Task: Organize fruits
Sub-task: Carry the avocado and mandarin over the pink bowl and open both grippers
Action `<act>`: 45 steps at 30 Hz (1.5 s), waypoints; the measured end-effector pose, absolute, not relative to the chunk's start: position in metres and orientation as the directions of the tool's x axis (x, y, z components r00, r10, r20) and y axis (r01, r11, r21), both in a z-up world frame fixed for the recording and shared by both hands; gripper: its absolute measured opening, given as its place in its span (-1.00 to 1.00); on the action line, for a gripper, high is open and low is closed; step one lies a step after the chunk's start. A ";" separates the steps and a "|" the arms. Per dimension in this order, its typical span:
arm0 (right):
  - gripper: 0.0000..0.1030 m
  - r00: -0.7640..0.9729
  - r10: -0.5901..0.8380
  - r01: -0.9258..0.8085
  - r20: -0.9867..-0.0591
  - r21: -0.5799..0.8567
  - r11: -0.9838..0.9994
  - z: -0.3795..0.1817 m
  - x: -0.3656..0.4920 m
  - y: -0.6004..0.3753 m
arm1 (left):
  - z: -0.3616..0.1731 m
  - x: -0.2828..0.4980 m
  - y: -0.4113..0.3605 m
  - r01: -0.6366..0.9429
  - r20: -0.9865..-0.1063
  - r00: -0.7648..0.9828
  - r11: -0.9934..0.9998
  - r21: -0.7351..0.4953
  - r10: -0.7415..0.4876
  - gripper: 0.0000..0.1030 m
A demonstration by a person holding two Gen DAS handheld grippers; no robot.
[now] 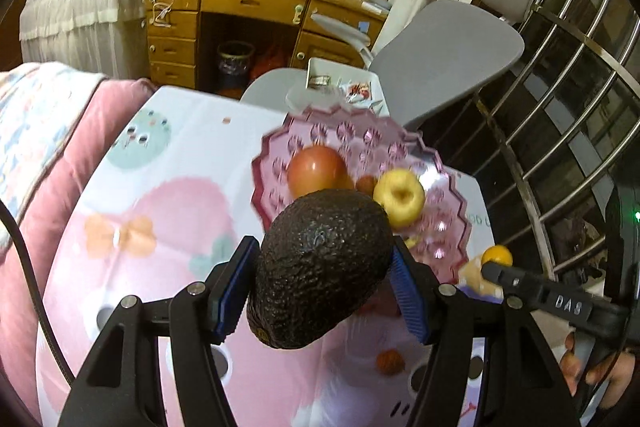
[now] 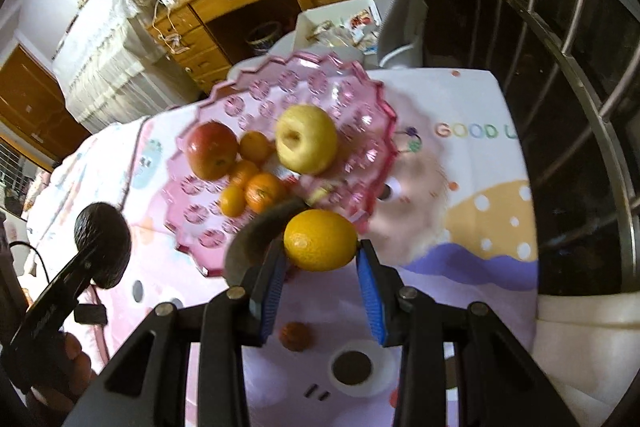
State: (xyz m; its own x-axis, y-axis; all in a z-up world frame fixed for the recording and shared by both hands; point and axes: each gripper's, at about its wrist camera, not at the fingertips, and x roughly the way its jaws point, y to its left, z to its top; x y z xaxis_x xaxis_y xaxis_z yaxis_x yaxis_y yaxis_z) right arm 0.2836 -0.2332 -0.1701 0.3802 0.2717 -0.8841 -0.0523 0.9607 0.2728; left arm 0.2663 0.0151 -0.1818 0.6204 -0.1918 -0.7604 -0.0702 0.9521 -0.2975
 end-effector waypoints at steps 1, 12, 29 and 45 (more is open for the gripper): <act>-0.29 0.384 0.279 -0.051 -0.880 0.282 0.958 -0.171 0.285 -0.232 | -0.182 0.272 0.015 -0.069 -0.759 0.622 0.952 -0.299 -0.193 0.23; -0.28 0.353 0.296 -0.013 -0.887 0.312 0.950 -0.194 0.298 -0.208 | -0.216 0.319 0.000 0.002 -0.817 0.503 0.946 -0.326 -0.282 0.23; -0.12 0.383 0.277 0.109 -0.881 0.340 0.934 -0.201 0.280 -0.205 | -0.198 0.306 0.008 0.134 -0.767 0.509 0.916 -0.379 -0.392 0.41; -0.11 0.483 0.172 0.215 -0.858 0.307 0.927 -0.197 0.199 -0.198 | -0.208 0.267 0.022 0.342 -0.790 0.353 0.855 -0.391 -0.502 0.59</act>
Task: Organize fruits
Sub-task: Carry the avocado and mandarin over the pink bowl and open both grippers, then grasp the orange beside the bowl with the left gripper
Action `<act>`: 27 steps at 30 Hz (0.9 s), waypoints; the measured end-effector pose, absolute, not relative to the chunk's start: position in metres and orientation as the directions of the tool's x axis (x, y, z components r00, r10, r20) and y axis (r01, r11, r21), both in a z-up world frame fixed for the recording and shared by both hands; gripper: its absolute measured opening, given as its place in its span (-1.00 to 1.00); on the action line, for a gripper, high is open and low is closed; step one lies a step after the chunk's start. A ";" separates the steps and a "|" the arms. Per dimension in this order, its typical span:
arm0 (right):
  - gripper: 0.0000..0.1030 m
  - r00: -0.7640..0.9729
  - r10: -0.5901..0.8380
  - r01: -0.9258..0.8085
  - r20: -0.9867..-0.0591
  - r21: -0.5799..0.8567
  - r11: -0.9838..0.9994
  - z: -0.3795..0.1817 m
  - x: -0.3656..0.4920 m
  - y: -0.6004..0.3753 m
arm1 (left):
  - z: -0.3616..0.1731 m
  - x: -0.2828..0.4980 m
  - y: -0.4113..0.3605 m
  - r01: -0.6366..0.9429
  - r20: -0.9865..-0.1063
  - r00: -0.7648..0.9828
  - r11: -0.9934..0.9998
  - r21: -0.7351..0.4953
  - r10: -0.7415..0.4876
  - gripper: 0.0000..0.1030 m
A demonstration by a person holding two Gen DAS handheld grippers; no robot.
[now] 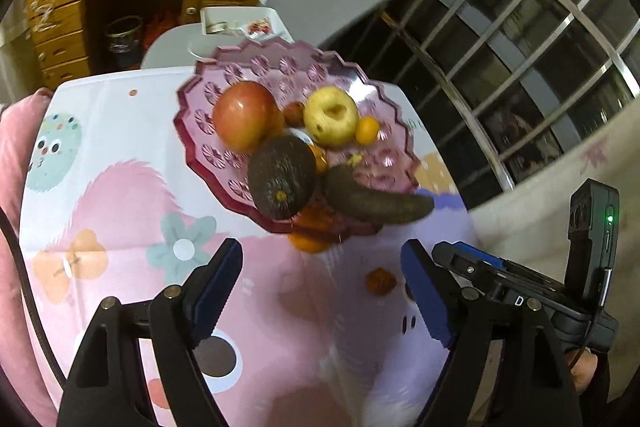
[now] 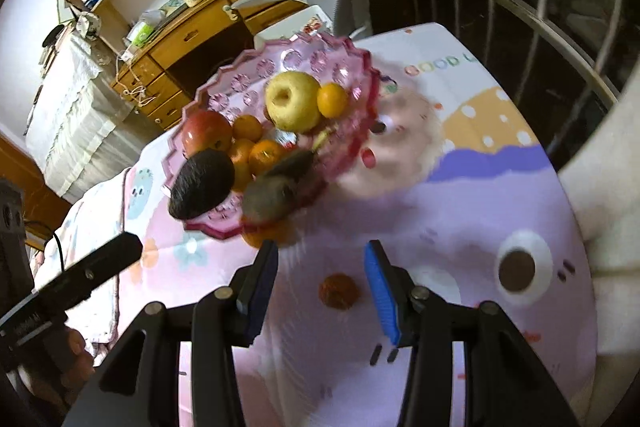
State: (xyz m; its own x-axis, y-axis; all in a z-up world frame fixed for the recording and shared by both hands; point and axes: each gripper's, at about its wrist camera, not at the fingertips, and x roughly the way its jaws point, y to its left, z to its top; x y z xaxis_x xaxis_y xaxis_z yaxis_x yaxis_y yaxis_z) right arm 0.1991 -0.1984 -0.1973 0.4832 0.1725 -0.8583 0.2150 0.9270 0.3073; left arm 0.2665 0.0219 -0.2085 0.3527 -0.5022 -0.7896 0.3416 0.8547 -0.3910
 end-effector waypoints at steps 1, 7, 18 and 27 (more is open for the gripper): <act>-0.11 0.489 0.170 0.225 -0.856 0.312 0.923 -0.200 0.193 -0.198 | -0.210 0.266 0.021 0.354 -0.795 0.345 0.854 -0.382 -0.499 0.61; -0.11 0.457 0.166 0.263 -0.874 0.311 0.913 -0.223 0.170 -0.191 | -0.229 0.266 0.006 0.424 -0.829 0.287 0.839 -0.340 -0.481 0.63; -0.11 0.442 0.127 0.301 -0.888 0.280 0.912 -0.259 0.153 -0.183 | -0.277 0.272 -0.014 0.466 -0.827 0.333 0.841 -0.274 -0.454 0.63; -0.11 0.506 0.103 0.246 -0.857 0.257 0.934 -0.268 0.149 -0.173 | -0.296 0.277 -0.032 0.503 -0.806 0.369 0.829 -0.245 -0.462 0.63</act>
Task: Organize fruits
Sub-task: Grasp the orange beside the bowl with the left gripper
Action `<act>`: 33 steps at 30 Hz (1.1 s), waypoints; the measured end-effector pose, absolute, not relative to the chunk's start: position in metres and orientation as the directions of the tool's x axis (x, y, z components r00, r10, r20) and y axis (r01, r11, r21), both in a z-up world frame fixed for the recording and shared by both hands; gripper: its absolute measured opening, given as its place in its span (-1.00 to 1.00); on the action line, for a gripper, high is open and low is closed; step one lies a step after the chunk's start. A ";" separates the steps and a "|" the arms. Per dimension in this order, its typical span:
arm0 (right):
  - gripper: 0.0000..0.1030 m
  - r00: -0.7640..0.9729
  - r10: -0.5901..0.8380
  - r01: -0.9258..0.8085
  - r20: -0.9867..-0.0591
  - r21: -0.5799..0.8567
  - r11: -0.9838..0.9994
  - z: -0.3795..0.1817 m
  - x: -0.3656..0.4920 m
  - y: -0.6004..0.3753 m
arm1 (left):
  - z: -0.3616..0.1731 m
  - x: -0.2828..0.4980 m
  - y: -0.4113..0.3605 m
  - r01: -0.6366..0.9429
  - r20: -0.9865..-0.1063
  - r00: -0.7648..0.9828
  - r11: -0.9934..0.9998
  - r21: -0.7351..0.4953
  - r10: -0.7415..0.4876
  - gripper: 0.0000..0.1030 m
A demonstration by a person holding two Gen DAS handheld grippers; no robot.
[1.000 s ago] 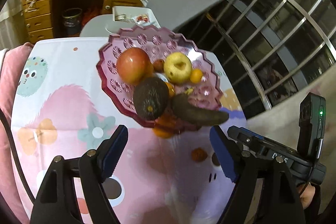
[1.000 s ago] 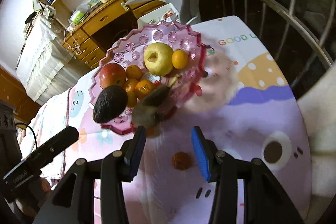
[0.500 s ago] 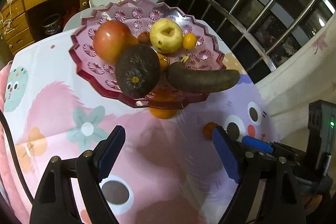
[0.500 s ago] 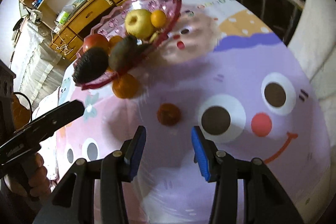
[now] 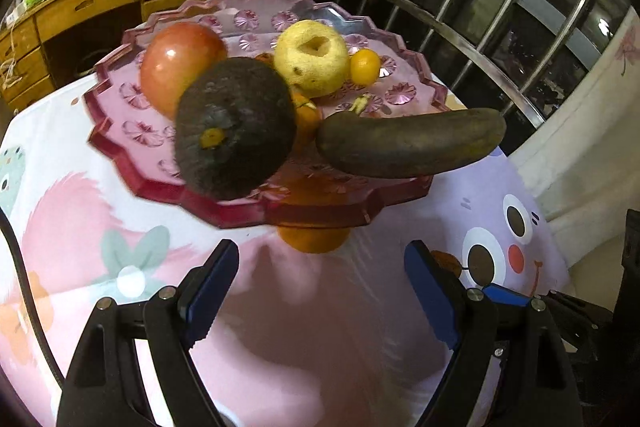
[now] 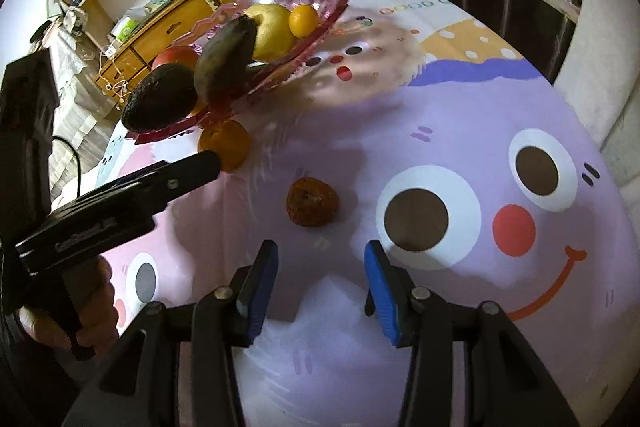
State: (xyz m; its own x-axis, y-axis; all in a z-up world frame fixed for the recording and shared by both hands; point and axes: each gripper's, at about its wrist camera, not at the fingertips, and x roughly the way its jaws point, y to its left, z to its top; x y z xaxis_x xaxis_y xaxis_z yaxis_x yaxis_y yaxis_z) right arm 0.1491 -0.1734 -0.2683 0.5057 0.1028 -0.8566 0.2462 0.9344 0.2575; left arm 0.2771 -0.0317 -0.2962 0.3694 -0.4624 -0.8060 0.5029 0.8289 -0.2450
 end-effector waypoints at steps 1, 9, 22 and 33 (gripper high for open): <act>-0.11 0.510 0.099 0.237 -0.854 0.250 0.939 -0.269 0.149 -0.172 | -0.297 0.278 -0.035 0.509 -0.807 0.371 0.827 -0.237 -0.460 0.63; -0.11 0.506 0.064 0.188 -0.860 0.183 0.965 -0.277 0.159 -0.165 | -0.308 0.283 -0.051 0.522 -0.804 0.392 0.828 -0.205 -0.447 0.52; -0.20 0.545 0.033 0.142 -0.838 0.131 0.981 -0.277 0.174 -0.164 | -0.317 0.291 -0.055 0.499 -0.806 0.423 0.849 -0.175 -0.415 -0.01; -0.37 0.542 0.061 0.077 -0.838 0.121 0.990 -0.276 0.180 -0.160 | -0.318 0.293 -0.051 0.470 -0.813 0.432 0.867 -0.166 -0.390 -0.18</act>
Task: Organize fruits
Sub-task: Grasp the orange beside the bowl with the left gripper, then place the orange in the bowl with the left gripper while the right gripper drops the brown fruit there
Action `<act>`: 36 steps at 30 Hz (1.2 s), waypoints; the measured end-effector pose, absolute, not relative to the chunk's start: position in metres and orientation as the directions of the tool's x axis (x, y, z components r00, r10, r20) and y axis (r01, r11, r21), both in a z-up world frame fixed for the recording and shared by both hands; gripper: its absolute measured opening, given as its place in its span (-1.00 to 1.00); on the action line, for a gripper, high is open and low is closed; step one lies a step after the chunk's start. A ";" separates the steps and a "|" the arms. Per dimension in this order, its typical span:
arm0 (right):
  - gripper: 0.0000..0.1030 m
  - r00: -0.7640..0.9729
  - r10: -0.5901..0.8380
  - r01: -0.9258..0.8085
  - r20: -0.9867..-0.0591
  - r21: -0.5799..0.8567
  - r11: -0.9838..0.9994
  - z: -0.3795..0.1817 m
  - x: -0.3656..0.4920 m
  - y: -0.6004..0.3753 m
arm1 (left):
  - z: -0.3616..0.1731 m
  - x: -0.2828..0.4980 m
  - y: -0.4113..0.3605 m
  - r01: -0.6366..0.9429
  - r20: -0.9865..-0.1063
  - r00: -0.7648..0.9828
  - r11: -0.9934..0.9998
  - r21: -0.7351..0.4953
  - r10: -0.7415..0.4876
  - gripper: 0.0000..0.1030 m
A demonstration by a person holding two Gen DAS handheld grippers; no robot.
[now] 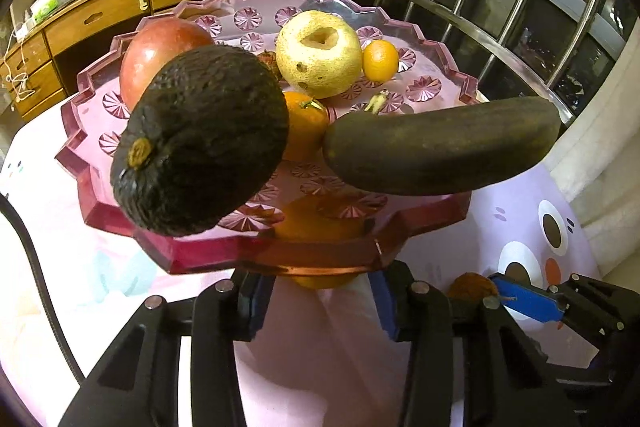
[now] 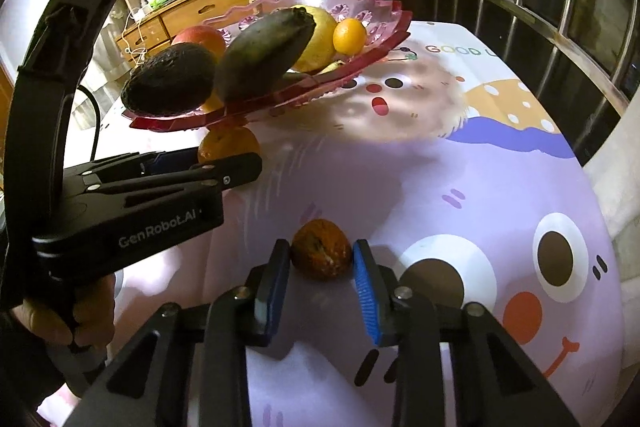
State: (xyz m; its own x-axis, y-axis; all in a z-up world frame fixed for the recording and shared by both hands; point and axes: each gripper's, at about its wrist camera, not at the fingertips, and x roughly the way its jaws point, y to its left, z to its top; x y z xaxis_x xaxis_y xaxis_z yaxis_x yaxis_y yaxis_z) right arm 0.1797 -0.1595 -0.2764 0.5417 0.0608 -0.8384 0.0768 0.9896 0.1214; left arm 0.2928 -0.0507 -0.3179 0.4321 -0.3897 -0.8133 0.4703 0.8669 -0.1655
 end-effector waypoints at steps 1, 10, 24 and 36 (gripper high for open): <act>-0.37 0.540 0.063 0.074 -0.840 0.122 0.990 -0.276 0.180 -0.160 | -0.317 0.291 -0.051 0.467 -0.815 0.431 0.869 -0.165 -0.386 -0.18; -0.39 0.525 0.092 0.025 -0.846 0.123 0.992 -0.266 0.178 -0.178 | -0.313 0.263 -0.040 0.412 -0.849 0.410 0.898 -0.154 -0.334 -0.19; -0.39 0.577 0.132 -0.110 -0.806 0.084 0.990 -0.210 0.190 -0.209 | -0.252 0.219 -0.007 0.244 -0.845 0.462 0.954 -0.173 -0.271 -0.19; -0.39 0.646 0.218 -0.231 -0.731 0.084 0.969 -0.168 0.217 -0.217 | -0.188 0.238 -0.024 0.162 -0.690 0.651 0.946 -0.281 -0.316 -0.19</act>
